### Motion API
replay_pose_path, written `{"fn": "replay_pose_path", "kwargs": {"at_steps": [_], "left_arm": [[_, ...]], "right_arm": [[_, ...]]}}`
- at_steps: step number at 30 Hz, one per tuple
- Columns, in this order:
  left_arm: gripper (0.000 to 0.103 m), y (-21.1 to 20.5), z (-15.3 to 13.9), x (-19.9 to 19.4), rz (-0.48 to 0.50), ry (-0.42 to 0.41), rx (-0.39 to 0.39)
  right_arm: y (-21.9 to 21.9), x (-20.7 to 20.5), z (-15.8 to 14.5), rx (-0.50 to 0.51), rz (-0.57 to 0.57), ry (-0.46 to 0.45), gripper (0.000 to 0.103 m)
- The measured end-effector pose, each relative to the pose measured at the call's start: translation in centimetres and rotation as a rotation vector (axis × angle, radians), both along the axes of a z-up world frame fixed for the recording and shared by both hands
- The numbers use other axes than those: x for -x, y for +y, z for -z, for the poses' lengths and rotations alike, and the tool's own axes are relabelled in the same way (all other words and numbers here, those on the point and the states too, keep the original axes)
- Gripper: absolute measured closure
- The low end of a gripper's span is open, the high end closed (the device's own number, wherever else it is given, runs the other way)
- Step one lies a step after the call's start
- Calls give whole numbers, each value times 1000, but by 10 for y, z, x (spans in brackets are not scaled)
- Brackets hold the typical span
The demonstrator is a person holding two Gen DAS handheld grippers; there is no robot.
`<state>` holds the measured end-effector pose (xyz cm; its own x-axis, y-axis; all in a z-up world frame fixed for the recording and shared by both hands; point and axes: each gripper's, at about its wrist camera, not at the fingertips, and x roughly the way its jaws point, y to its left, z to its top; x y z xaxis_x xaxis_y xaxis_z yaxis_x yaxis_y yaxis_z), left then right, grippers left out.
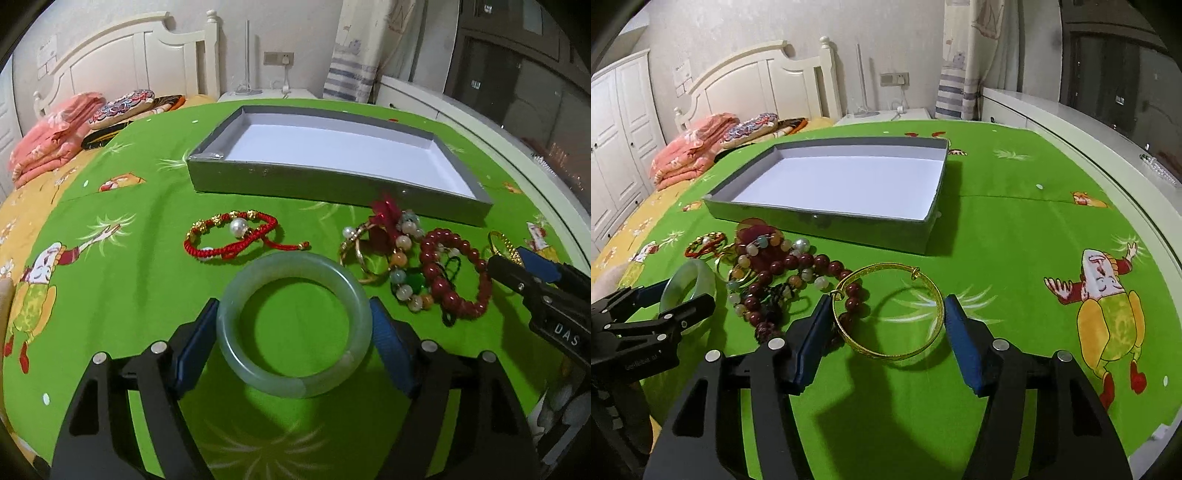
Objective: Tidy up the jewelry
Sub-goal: 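Close the left tool on the jade bangle while the right tool grasps the gold bangle, then lower the jade bangle into the tray with the left tool while the right tool places the gold bangle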
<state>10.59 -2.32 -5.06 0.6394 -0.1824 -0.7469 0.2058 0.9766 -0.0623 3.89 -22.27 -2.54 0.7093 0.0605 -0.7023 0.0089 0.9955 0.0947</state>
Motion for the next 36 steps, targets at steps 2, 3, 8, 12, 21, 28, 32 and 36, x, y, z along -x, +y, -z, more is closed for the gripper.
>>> {"fn": "replay_pose_path", "kwargs": {"at_steps": [2, 3, 8, 12, 21, 28, 32, 36], "left_arm": [[26, 2, 0, 4, 0, -5, 12], [26, 2, 0, 7, -1, -9, 14], [26, 1, -3, 18, -8, -52, 3], [26, 1, -15, 22, -11, -95, -8], [26, 0, -33, 3, -18, -121, -28], [26, 0, -44, -28, -32, -144, -39], [26, -4, -51, -50, -42, -177, -51], [26, -8, -56, -70, -54, -203, -62]], "right_arm": [[2, 5, -2, 6, 0, -17, 44], [3, 9, -4, 1, -6, -32, 44], [14, 12, -10, 10, -34, -65, 44], [23, 8, -16, 18, -55, -76, 44], [42, -20, -24, 42, -89, -89, 44], [44, -50, -37, 58, -65, -134, 44], [43, -70, -43, 64, -46, -151, 44], [42, -88, -46, 74, -21, -172, 44]]}}
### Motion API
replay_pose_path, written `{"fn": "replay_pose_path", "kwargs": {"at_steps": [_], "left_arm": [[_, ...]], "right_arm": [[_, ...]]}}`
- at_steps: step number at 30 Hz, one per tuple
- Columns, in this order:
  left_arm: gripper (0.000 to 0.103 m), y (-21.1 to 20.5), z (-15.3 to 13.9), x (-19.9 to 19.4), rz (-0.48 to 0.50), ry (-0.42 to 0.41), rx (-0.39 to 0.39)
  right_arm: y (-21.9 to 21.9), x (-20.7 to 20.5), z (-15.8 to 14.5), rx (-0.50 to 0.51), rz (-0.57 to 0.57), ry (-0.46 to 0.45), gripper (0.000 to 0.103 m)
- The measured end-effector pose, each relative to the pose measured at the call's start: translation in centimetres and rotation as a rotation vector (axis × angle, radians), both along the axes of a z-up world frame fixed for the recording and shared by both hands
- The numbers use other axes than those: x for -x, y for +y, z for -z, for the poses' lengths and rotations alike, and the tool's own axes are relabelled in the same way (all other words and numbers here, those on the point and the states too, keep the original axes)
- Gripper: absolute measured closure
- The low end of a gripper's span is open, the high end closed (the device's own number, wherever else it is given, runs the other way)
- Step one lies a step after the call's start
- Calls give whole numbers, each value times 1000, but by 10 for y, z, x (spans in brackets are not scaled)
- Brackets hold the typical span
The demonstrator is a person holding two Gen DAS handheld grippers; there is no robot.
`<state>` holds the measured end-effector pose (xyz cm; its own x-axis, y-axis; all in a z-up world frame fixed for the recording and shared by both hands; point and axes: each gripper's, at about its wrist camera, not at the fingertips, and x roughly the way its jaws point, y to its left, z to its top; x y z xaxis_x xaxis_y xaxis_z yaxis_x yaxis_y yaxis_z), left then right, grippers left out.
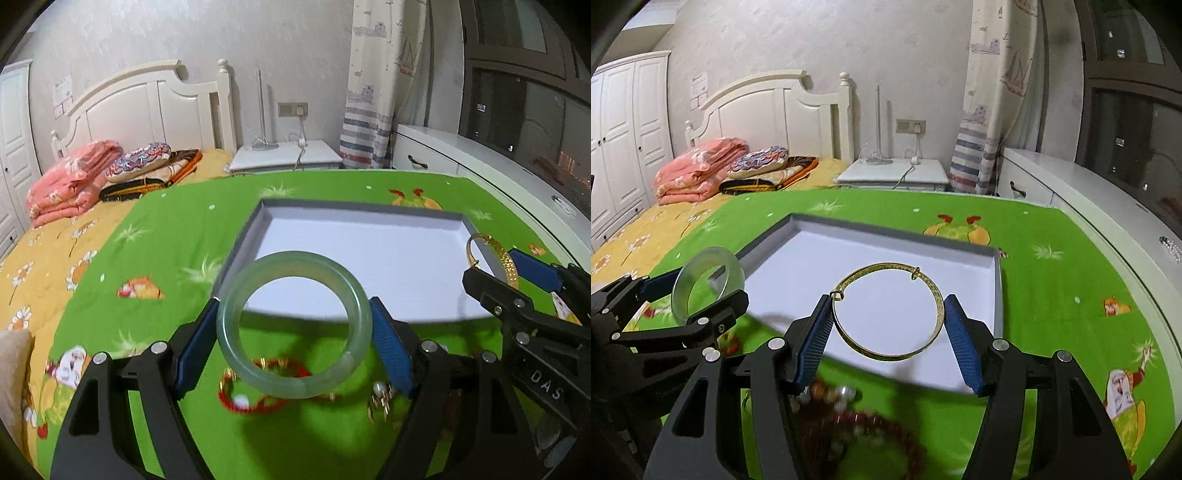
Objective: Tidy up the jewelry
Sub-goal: 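Lower the jade bangle into the tray with the left tool while the right tool places the gold bangle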
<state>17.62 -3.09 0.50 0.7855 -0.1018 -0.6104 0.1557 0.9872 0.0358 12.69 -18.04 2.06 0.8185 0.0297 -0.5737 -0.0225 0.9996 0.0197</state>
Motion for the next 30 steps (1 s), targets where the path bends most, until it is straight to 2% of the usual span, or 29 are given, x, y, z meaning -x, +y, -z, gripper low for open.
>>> {"fn": "replay_pose_path", "kwargs": {"at_steps": [7, 13, 18, 19, 21, 25, 30], "left_arm": [[26, -1, -2, -36, -17, -18, -7], [26, -5, 2, -71, -17, -2, -41], [26, -6, 9, -91, -27, 31, -37], [26, -6, 11, -93, -28, 37, -39], [26, -7, 16, -97, -29, 55, -43], [25, -9, 17, -92, -34, 7, -69], [14, -10, 13, -80, -45, -31, -86]], "right_arm": [[-6, -37, 5, 18, 52, 8, 44], [-9, -65, 16, 19, 79, 55, 44], [-8, -76, 18, 10, 90, 78, 44], [-8, -78, 18, 3, 91, 81, 43], [-10, -79, 19, -5, 97, 79, 34], [-12, -76, 18, 2, 104, 65, 34], [-14, -64, 17, -13, 107, 56, 34]]}}
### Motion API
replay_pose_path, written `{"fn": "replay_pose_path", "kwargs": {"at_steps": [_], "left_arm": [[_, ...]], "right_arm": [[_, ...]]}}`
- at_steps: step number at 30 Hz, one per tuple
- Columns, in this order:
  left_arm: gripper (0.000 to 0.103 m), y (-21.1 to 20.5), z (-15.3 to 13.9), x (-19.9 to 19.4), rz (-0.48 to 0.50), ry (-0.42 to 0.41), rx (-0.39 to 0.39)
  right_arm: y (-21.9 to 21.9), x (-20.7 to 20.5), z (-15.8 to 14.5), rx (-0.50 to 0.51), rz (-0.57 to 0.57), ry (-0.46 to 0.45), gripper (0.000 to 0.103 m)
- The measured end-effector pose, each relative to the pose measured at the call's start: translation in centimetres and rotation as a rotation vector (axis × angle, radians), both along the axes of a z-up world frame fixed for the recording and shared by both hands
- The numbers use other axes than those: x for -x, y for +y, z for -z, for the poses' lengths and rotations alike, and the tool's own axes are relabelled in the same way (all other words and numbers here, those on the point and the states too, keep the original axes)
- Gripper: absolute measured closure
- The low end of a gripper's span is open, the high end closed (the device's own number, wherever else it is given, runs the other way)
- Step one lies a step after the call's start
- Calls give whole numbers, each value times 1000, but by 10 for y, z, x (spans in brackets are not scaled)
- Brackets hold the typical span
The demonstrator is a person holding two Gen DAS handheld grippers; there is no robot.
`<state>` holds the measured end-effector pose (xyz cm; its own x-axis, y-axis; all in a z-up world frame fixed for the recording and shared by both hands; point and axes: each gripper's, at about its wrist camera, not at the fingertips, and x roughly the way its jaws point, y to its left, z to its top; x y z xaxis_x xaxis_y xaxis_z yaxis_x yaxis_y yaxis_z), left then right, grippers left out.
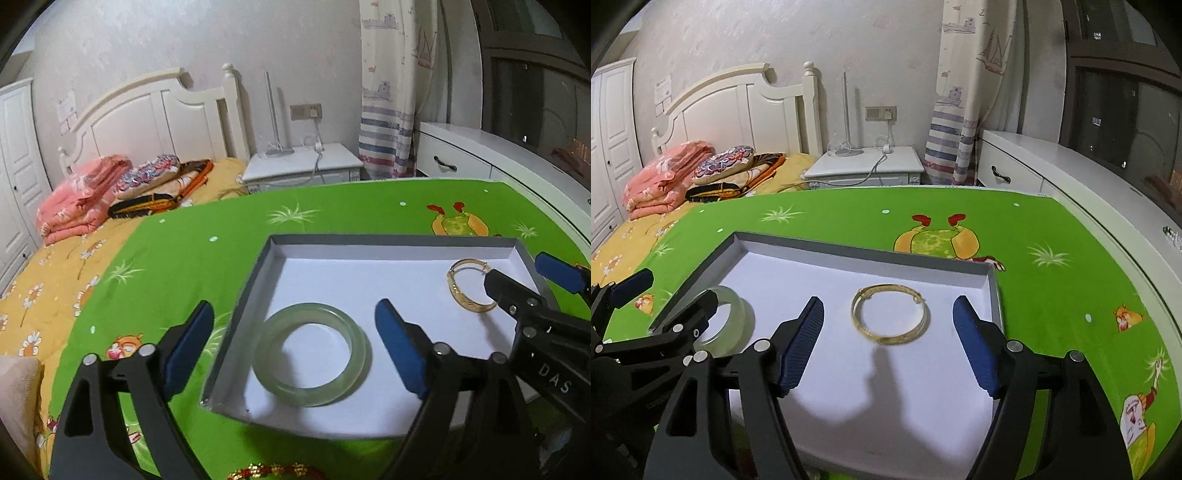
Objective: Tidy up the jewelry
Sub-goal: 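Lower the jade bangle into the tray with the left tool while the right tool places the gold bangle, then grasp the dark red bead bracelet with the right tool and lift it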
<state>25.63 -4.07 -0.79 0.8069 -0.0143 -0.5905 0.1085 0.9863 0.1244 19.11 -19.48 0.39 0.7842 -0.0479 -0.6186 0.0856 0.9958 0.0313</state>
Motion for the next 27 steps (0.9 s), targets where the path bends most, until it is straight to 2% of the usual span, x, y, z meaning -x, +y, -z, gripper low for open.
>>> {"fn": "replay_pose_path", "kwargs": {"at_steps": [5, 13, 27], "left_arm": [[5, 14, -4, 24, -22, -15, 34], [5, 35, -9, 71, -46, -70, 43], [5, 58, -2, 143, -39, -86, 55]], "right_arm": [[4, 32, -6, 5, -29, -45, 31], [13, 79, -8, 22, -60, -99, 30], [10, 141, 3, 6, -114, -80, 30]]}}
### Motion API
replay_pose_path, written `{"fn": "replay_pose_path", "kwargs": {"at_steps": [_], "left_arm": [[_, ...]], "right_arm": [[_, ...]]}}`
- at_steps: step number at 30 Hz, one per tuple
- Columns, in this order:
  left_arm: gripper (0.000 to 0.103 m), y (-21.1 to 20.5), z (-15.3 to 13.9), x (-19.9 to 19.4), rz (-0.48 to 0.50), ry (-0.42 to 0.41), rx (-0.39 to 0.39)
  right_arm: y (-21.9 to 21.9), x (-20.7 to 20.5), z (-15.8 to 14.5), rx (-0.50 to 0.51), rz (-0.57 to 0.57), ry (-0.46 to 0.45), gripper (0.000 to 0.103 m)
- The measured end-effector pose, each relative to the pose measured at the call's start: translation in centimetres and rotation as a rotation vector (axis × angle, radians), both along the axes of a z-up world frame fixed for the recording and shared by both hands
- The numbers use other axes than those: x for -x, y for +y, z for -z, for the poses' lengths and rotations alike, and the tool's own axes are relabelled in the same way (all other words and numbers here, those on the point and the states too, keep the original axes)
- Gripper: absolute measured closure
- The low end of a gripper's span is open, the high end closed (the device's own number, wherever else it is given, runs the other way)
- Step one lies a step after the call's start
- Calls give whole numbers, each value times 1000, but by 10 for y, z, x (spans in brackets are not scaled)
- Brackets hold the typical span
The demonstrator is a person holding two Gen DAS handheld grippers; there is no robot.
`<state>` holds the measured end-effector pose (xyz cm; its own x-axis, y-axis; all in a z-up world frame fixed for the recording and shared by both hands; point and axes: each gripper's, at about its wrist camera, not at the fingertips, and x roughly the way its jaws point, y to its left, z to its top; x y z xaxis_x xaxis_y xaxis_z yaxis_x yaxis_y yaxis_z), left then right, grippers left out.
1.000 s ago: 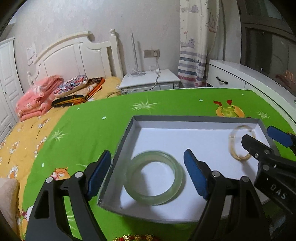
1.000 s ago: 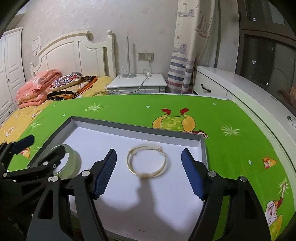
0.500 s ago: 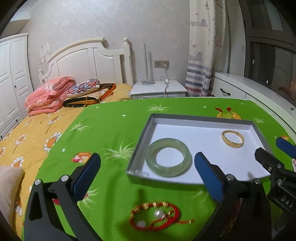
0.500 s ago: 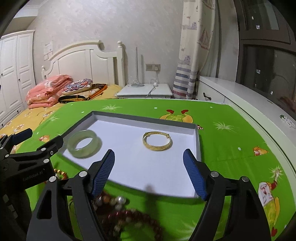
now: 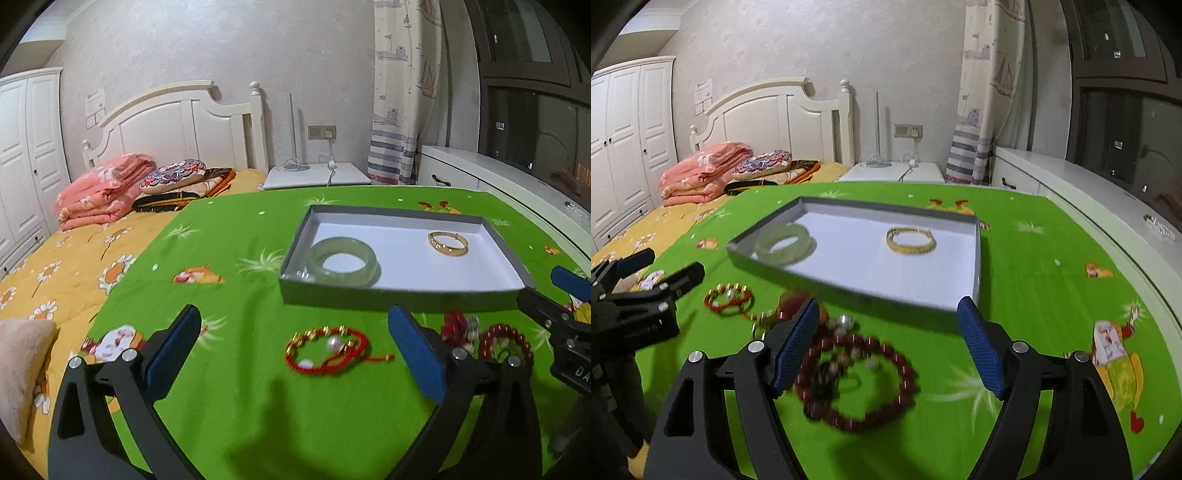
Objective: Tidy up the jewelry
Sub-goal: 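Grasp the dark red bead bracelet with the right tool and lift it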
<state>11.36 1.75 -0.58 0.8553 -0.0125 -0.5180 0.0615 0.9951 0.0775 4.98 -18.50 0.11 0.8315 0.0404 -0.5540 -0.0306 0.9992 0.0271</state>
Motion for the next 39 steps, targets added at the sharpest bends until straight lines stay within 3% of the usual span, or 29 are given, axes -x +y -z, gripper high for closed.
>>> {"fn": "replay_pose_path", "kwargs": {"at_steps": [7, 13, 19, 24, 28, 36, 39], "left_arm": [[5, 8, 9, 30, -1, -16, -35], [5, 18, 10, 35, -8, -6, 1], [5, 19, 10, 36, 7, -19, 18], [5, 19, 12, 31, 28, 16, 29], [5, 20, 12, 30, 34, 17, 39], [5, 21, 11, 30, 36, 11, 47], [5, 21, 12, 30, 36, 11, 47]], "right_arm": [[9, 25, 8, 34, -60, 24, 30], [29, 31, 19, 76, -156, 54, 31], [40, 30, 25, 94, -206, 84, 51], [47, 19, 26, 127, -250, 123, 70], [57, 13, 29, 161, -298, 153, 77], [58, 13, 33, 204, -301, 173, 78], [51, 15, 35, 214, -274, 157, 89]]}}
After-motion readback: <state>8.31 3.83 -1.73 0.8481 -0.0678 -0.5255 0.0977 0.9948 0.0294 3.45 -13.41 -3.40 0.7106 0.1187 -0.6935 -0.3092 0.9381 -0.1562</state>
